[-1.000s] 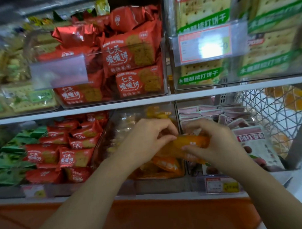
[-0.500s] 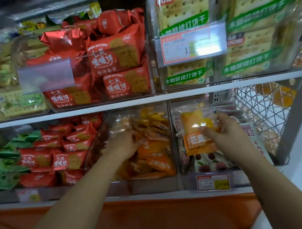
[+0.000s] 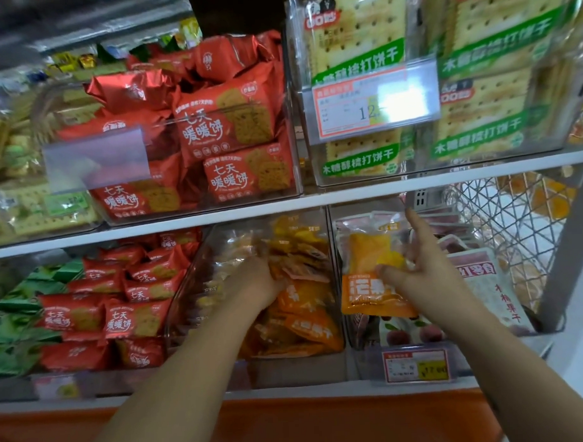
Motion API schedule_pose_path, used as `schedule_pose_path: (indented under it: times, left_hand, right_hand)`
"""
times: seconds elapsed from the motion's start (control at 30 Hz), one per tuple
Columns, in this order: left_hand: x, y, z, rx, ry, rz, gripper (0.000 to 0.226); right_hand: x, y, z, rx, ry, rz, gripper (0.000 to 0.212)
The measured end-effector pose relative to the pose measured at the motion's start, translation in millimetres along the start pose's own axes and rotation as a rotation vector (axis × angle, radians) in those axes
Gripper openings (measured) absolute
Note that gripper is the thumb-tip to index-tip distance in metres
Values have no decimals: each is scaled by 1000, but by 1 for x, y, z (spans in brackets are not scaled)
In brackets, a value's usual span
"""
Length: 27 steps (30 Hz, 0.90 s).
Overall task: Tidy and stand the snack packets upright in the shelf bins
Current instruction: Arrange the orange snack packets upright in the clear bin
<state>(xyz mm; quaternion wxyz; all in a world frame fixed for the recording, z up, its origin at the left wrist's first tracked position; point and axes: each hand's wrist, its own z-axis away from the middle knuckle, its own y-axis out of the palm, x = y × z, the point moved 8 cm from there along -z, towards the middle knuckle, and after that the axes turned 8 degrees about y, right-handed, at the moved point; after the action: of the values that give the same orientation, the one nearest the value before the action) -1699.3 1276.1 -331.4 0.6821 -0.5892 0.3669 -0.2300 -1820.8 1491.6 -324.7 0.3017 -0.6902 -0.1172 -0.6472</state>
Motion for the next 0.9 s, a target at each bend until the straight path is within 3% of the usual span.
schedule_pose_path:
  times: [0.1, 0.2, 0.27, 0.33, 0.47, 0.67, 0.77, 0.9]
  left_hand:
    - [-12, 0, 5, -2, 64, 103, 41]
    - [-22, 0, 11, 7, 115, 200, 44]
    - [-23, 4, 14, 70, 118, 288, 52]
    - [-20, 14, 16, 172, 117, 380, 56]
    - [-24, 29, 25, 323, 134, 406, 40]
    - [-26, -12, 35, -8, 189, 194, 18]
    - [-9, -42, 58, -186, 199, 338, 14]
    - [5, -53, 72, -394, 180, 706, 23]
  right_hand:
    - [-2, 2, -1, 10, 1, -12, 92]
    - [-2, 3, 0, 17, -5, -53, 78]
    - [-4, 4, 0, 17, -1, -63, 73]
    - [-5, 6, 1, 45, 11, -69, 83]
    - [-4, 11, 2, 72, 14, -10, 84]
    - [-10, 8, 2, 15, 28, -92, 66]
    - [-10, 4, 2, 9, 41, -207, 62]
    - [-22, 19, 1, 65, 150, -497, 68]
